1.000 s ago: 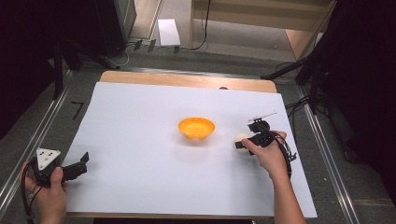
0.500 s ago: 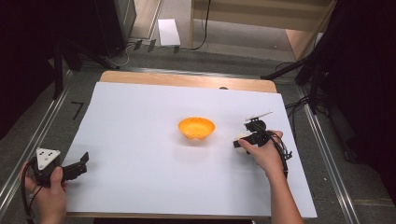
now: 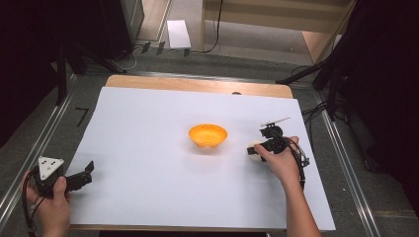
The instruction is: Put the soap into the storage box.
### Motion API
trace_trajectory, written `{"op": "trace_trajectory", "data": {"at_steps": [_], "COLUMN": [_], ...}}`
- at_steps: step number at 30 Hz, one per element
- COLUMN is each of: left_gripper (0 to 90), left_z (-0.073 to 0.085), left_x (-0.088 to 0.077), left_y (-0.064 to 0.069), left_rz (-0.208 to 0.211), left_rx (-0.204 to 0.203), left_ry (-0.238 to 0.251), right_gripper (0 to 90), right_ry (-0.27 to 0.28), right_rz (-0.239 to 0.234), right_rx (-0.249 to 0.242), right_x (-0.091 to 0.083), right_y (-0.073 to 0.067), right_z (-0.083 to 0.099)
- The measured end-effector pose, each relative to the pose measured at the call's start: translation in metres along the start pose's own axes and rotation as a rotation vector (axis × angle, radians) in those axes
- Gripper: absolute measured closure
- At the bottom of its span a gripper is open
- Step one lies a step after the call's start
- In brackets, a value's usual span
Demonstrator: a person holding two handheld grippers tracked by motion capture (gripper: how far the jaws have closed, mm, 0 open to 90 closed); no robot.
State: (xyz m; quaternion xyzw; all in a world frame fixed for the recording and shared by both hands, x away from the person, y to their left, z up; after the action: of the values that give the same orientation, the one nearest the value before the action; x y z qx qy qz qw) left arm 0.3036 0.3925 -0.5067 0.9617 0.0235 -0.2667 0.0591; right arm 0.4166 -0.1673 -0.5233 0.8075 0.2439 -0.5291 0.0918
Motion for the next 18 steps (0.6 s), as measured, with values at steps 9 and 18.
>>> {"op": "trace_trajectory", "data": {"at_steps": [9, 18], "left_gripper": [0.0, 0.0], "left_z": [0.000, 0.000], "left_x": [0.000, 0.000], "left_y": [0.000, 0.000], "left_rz": [0.000, 0.000], "left_rx": [0.000, -0.004], "left_ry": [0.000, 0.001], "right_gripper": [24.6, 24.6], "right_ry": [0.003, 0.042], "right_rz": [0.005, 0.000], "right_rx": [0.003, 0.013], "right_x": [-0.002, -0.013], "right_y": [-0.004, -0.005], "right_z": [-0.005, -0.017]}}
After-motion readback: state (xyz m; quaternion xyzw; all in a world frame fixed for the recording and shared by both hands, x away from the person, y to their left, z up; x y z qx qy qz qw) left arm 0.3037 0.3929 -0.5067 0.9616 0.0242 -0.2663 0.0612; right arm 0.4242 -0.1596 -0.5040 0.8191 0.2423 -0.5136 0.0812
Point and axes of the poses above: each handheld gripper's, and its own axes: x roughly forward along the jaws, z roughly out of its underside, y roughly to its right, the point moved 9 cm from there along x, roughly forward along the jaws, and after that the axes turned 10 degrees about -x, right-handed, at the moved point
